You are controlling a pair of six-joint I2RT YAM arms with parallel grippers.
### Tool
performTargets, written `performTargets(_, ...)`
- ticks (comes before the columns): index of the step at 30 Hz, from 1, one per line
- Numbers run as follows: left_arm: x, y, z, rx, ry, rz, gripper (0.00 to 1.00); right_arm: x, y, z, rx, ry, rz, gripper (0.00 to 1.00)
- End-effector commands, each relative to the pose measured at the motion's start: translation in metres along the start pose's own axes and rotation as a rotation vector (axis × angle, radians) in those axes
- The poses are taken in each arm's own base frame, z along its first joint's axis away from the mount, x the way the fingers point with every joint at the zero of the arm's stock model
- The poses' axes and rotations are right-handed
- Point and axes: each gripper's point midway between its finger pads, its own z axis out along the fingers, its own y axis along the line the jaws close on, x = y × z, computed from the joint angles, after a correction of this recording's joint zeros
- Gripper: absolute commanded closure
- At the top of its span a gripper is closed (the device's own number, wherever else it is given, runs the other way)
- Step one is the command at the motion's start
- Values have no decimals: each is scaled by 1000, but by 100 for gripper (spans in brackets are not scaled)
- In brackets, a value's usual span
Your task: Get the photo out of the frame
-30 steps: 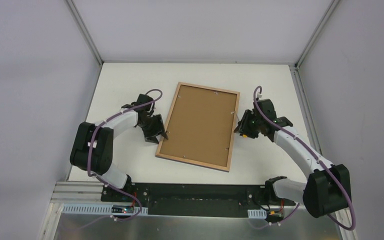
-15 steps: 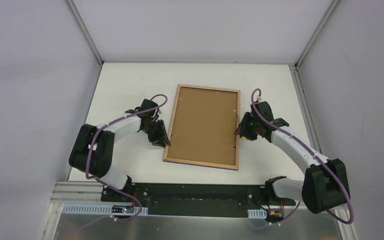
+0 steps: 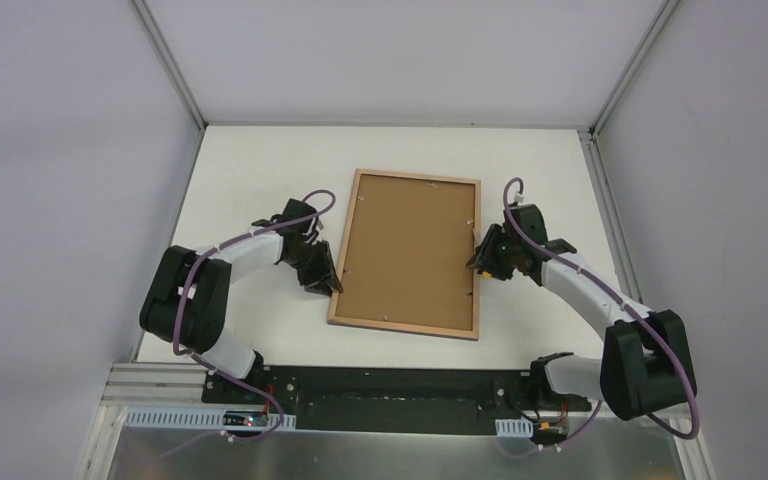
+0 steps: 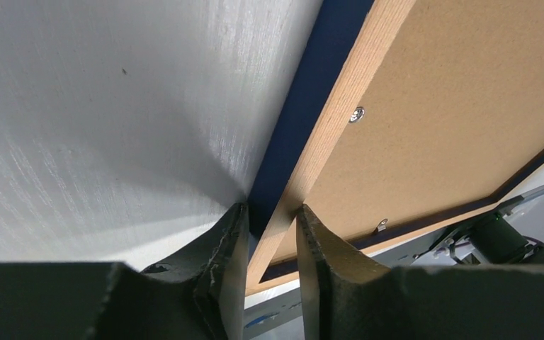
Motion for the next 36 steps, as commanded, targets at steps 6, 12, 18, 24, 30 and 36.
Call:
performTargets(6,12,12,9,-39,48,-36,94,-14,-6,13,0,-44,72,100)
performTargets(12,18,27,10,-118,80,-53,100,-18,-9,20,5,-68,84,100)
performTargets(18,23,39,8,-187,102,-70,100,-25,-7,30,-14,-48,80,100)
performTargets(24,25,41,6,-198,107,-56,100,-28,0,40,-79,26,66,100)
performTargets(30,24,41,4,-200,103,-39,100,-36,9,45,-125,63,49,100)
performTargets(36,20,35,3,-178,99,-35,100,-38,19,40,-166,87,31,100)
